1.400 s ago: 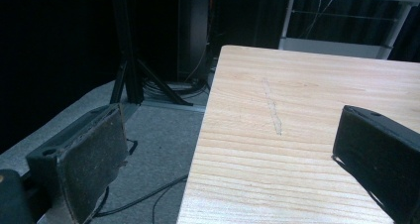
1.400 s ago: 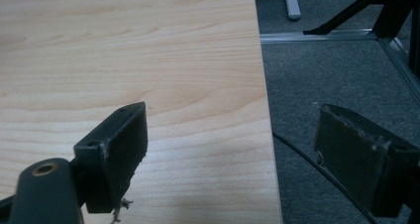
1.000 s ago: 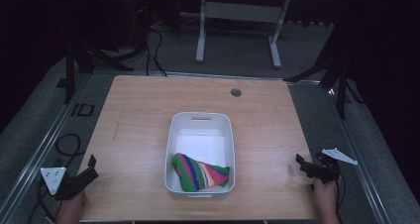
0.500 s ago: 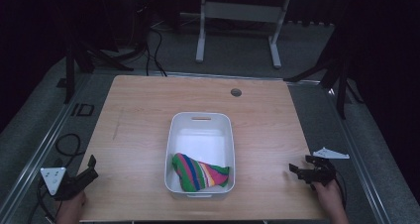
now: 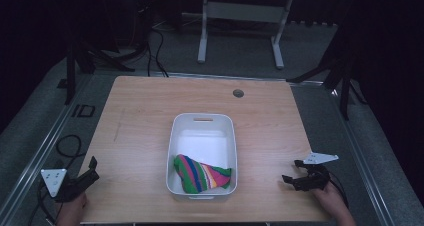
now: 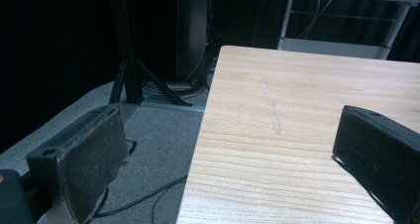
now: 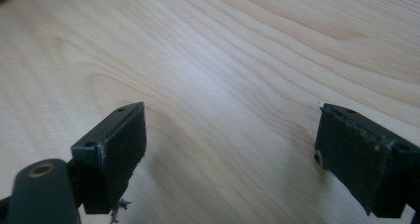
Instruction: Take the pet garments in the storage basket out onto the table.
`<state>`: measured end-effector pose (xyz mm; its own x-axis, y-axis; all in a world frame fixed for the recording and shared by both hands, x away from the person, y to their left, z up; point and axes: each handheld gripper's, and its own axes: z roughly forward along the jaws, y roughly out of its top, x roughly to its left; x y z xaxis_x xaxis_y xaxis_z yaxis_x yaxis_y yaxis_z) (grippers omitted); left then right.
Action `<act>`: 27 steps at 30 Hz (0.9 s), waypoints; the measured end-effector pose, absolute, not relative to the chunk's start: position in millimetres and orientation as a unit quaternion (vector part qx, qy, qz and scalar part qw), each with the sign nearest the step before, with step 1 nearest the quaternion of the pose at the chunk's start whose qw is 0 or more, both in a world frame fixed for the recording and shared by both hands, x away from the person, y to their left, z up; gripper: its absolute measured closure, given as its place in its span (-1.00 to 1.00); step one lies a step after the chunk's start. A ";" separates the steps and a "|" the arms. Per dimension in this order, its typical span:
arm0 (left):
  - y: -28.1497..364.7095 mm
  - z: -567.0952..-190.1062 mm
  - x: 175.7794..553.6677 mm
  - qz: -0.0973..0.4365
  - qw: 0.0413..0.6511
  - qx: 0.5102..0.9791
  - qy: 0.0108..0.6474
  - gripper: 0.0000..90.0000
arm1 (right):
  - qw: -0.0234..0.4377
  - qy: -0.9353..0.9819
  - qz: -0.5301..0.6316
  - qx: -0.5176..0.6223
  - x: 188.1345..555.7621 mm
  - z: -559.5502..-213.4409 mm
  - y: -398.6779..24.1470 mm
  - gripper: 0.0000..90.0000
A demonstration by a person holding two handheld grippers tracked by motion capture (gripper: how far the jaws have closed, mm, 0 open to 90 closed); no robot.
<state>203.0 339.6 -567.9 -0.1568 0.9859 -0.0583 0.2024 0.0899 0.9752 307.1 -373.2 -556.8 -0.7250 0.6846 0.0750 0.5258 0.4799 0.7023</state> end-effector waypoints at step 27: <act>339.7 -567.9 203.0 0.461 0.424 0.495 0.603 -0.98 | 0.036 0.897 0.397 0.193 310.3 -498.8 -275.1 -0.70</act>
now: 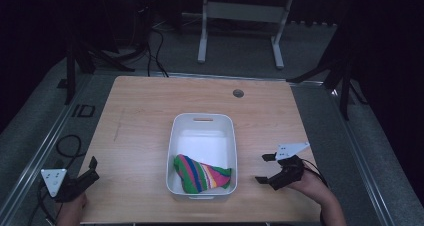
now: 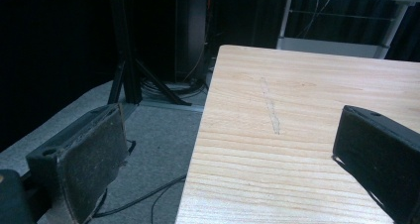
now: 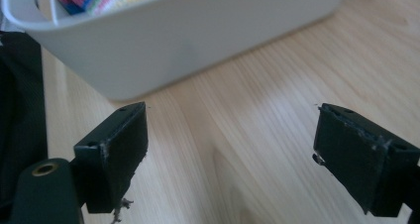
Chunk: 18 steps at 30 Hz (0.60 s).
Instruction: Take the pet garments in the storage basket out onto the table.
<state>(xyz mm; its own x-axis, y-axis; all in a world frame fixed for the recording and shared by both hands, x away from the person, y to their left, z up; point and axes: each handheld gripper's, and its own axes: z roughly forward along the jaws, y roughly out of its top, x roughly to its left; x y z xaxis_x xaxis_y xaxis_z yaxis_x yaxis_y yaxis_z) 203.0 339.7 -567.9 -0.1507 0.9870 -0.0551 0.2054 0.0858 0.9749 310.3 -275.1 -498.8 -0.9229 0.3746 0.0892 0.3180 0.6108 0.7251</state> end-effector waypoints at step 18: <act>340.5 -567.8 203.1 0.458 0.427 0.496 0.602 -0.98 | 0.012 0.906 0.404 0.128 322.1 -453.9 -202.9 -0.71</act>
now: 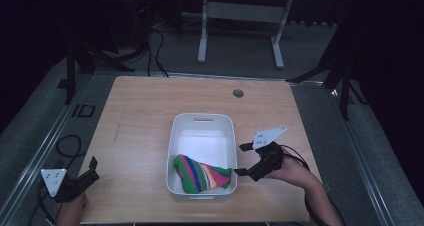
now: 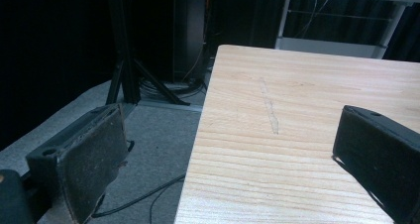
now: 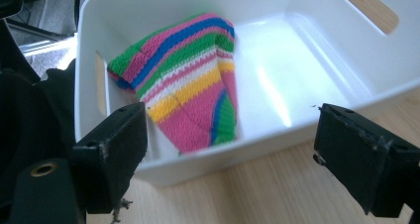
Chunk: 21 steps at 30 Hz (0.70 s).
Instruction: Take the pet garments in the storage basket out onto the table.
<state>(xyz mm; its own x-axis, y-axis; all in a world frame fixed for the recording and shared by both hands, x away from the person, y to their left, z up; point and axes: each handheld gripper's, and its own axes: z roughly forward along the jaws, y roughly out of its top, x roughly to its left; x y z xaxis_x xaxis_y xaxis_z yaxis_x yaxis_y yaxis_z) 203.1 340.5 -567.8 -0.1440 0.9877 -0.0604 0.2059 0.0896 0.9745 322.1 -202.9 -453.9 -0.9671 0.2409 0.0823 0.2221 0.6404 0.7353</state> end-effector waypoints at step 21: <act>340.7 -567.9 202.9 0.457 0.429 0.497 0.600 -0.98 | -0.041 0.936 0.344 0.068 331.1 -462.5 -122.7 -0.71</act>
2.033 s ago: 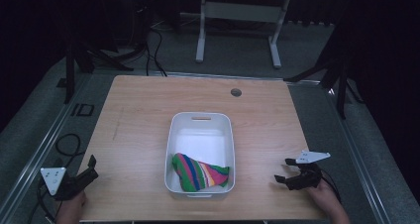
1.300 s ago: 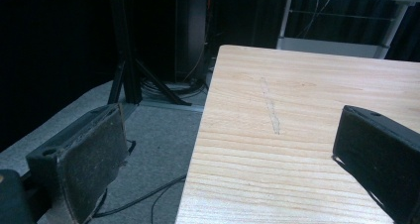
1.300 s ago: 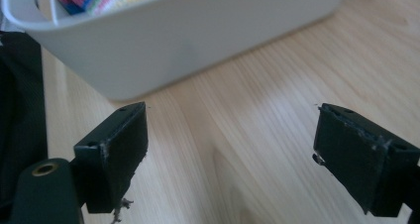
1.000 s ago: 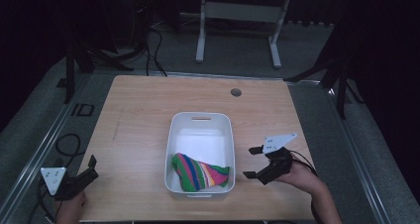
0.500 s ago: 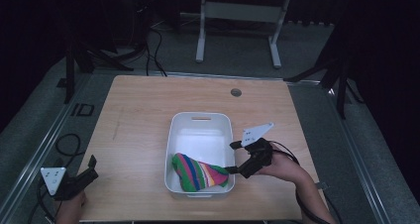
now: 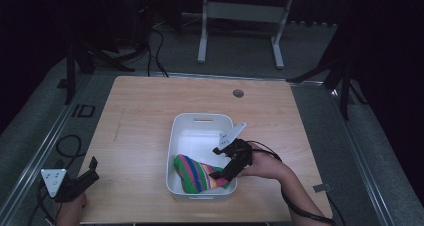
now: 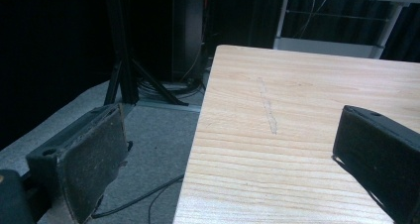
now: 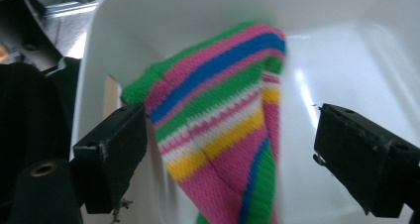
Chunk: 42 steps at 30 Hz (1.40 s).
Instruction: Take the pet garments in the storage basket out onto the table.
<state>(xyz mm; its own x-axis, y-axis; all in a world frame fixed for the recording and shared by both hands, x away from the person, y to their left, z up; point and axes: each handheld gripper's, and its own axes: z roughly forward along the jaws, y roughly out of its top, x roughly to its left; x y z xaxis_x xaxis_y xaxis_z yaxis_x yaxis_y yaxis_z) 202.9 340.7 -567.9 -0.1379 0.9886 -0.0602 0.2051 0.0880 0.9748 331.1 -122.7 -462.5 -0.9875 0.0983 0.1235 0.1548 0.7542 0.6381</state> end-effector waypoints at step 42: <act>341.1 -568.0 202.9 0.455 0.432 0.497 0.600 -0.98 | 0.024 -0.983 -0.180 0.003 321.9 -493.3 -30.7 0.80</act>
<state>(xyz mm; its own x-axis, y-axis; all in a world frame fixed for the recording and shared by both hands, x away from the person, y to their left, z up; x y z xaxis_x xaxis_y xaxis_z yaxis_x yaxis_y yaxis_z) 202.9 341.1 -568.0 -0.1332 0.9889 -0.0662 0.2020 0.0924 0.9750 321.9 -30.7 -493.3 -0.9988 -0.0148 0.0462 0.0025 0.9352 0.3542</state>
